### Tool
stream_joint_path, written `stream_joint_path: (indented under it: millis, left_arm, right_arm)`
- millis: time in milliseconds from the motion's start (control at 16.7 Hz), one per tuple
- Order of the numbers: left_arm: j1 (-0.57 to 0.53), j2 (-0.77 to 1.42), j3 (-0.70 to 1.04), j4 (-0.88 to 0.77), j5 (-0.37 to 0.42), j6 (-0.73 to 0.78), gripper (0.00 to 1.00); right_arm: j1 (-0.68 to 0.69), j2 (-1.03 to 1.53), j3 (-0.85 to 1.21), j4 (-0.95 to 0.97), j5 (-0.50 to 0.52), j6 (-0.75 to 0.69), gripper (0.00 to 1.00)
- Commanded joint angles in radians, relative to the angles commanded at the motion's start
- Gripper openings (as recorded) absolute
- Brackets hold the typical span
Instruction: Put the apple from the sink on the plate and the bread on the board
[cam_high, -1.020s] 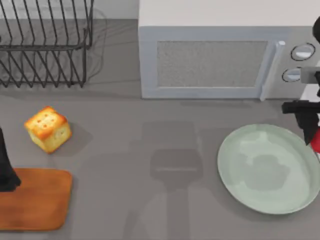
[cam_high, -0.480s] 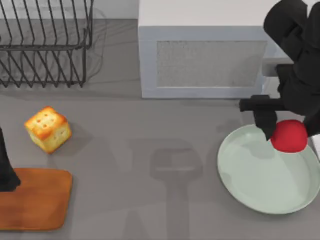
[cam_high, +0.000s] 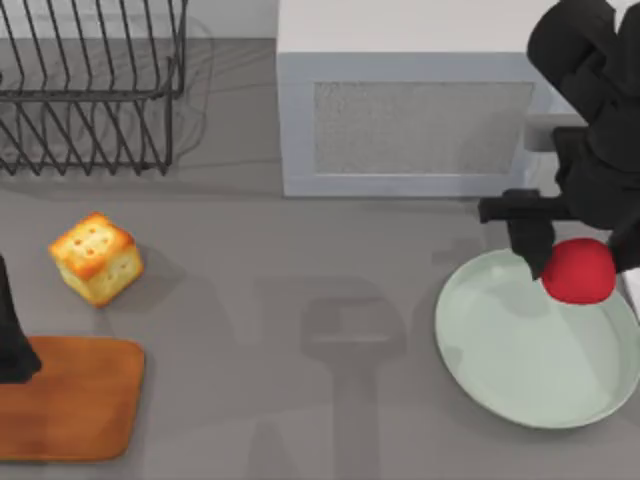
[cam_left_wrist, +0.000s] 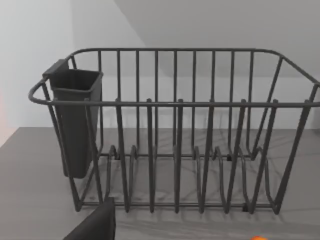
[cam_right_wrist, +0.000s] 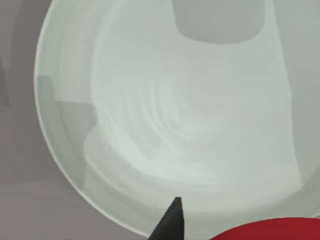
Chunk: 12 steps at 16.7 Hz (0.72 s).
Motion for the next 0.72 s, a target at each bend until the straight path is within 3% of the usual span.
stream_joint_path:
  millis: [540, 720]
  left_arm:
    - [0.0, 0.0, 0.0, 0.0, 0.0, 0.0, 1.0]
    - [0.0, 0.0, 0.0, 0.0, 0.0, 0.0, 1.0]
  right_arm:
    - [0.0, 0.0, 0.0, 0.0, 0.0, 0.0, 0.98]
    - [0.0, 0.0, 0.0, 0.0, 0.0, 0.0, 1.0]
